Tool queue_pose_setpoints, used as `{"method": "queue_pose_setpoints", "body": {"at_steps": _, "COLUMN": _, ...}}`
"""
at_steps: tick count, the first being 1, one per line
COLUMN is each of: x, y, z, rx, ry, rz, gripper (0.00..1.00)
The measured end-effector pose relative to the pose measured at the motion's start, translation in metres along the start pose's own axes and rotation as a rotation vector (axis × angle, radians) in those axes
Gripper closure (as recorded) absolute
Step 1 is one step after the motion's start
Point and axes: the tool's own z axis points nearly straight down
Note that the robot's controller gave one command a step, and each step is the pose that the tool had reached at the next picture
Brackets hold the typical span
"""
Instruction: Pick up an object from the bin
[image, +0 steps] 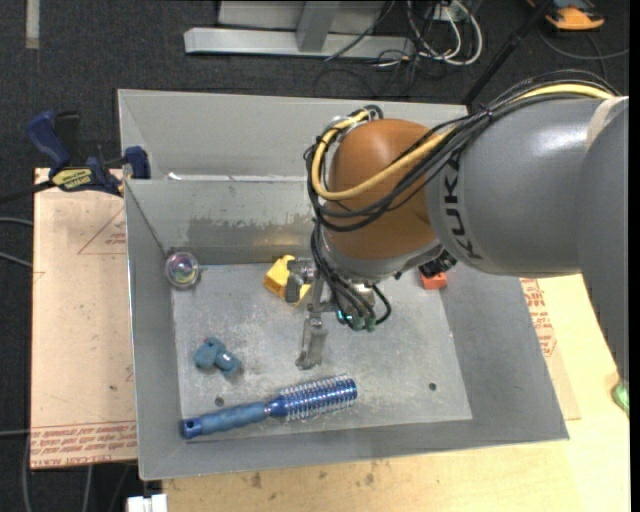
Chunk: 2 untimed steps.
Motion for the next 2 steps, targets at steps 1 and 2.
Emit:
{"method": "queue_pose_setpoints", "body": {"at_steps": 1, "x": 0.0662, "y": 0.057, "z": 0.0947, "rx": 0.0, "ry": 0.002, "rz": -0.09, "gripper": 0.0}}
{"method": "queue_pose_setpoints", "body": {"at_steps": 2, "x": 0.0624, "y": 0.0539, "z": 0.0905, "rx": -0.001, "ry": -0.006, "rz": -0.081, "gripper": 1.0}}
